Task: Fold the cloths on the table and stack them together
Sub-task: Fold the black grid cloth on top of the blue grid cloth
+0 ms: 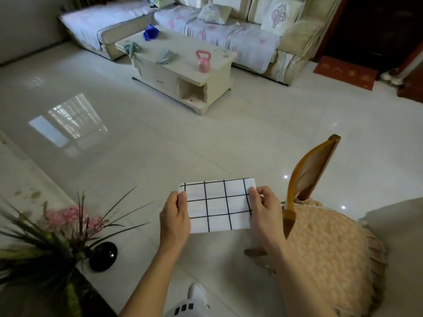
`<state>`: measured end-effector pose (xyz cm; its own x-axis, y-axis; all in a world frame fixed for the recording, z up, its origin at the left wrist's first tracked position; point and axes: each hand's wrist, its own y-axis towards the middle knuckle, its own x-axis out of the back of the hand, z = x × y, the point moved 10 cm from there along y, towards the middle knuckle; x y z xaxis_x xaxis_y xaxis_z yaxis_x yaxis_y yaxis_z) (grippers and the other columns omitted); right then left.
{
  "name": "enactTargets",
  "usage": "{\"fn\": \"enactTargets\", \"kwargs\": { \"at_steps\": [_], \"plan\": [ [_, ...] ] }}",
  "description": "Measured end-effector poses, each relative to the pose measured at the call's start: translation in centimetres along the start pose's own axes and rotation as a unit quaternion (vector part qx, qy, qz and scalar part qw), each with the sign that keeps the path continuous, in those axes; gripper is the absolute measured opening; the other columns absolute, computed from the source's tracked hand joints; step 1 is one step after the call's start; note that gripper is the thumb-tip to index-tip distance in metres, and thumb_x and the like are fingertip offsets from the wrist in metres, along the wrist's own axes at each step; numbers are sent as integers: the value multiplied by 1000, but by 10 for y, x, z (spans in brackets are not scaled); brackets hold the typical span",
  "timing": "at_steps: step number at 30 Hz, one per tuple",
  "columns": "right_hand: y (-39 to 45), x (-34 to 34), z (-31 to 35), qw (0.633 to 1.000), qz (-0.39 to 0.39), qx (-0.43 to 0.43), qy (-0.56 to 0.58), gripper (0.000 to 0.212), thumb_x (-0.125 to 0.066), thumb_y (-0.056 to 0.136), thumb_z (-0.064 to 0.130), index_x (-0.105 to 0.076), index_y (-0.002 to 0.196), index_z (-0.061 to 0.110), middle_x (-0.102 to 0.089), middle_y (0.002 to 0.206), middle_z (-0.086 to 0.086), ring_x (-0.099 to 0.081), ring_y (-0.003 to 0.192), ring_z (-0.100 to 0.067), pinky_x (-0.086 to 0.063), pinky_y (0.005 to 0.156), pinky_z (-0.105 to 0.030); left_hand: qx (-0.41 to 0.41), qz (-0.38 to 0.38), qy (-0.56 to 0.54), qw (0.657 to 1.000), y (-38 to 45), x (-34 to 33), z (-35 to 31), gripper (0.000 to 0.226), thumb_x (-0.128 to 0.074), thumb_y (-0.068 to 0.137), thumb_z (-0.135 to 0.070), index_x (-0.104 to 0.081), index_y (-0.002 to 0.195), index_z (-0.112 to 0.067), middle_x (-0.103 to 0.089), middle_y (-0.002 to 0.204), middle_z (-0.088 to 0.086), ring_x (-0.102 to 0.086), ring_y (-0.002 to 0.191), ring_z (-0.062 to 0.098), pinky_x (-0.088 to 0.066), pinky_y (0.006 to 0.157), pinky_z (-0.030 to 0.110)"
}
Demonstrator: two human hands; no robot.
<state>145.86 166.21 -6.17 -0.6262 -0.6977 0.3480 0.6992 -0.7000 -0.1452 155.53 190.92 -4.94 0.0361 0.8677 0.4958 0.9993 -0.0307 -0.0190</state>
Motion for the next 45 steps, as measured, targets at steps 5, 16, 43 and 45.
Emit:
{"fn": "enactTargets", "kwargs": {
  "at_steps": [5,16,43,45],
  "plan": [
    [21,-46,24,1000,9,4,-3,30,-51,101,38,-58,82,17,-50,59,5,-44,58,-12,-39,58,-37,4,5,-1,1000,50,20,6,38,-40,105,-25,-31,70,-16,-34,59,-1,-32,54,9,-27,49,21],
    [90,-95,46,999,35,-7,11,28,-51,102,34,-60,85,12,-49,61,0,-40,52,-6,-38,56,-33,14,-1,-8,1000,128,9,1,38,-40,105,-23,-31,69,-17,-32,59,-2,-33,52,6,-27,48,20],
    [346,44,35,983,-157,-67,70,26,-53,101,31,-60,82,15,-55,64,-8,-43,55,-7,-38,57,-33,-89,142,27,985,319,-268,-157,40,-45,104,-24,-29,68,-17,-32,58,-1,-30,56,18,-28,53,26],
    [352,54,26,979,-173,-75,72,25,-52,101,32,-60,84,16,-60,73,-15,-45,58,-9,-39,58,-33,-97,164,26,981,323,-290,-163,40,-45,104,-24,-29,68,-16,-32,58,-1,-29,57,18,-27,51,24]
  ]
}}
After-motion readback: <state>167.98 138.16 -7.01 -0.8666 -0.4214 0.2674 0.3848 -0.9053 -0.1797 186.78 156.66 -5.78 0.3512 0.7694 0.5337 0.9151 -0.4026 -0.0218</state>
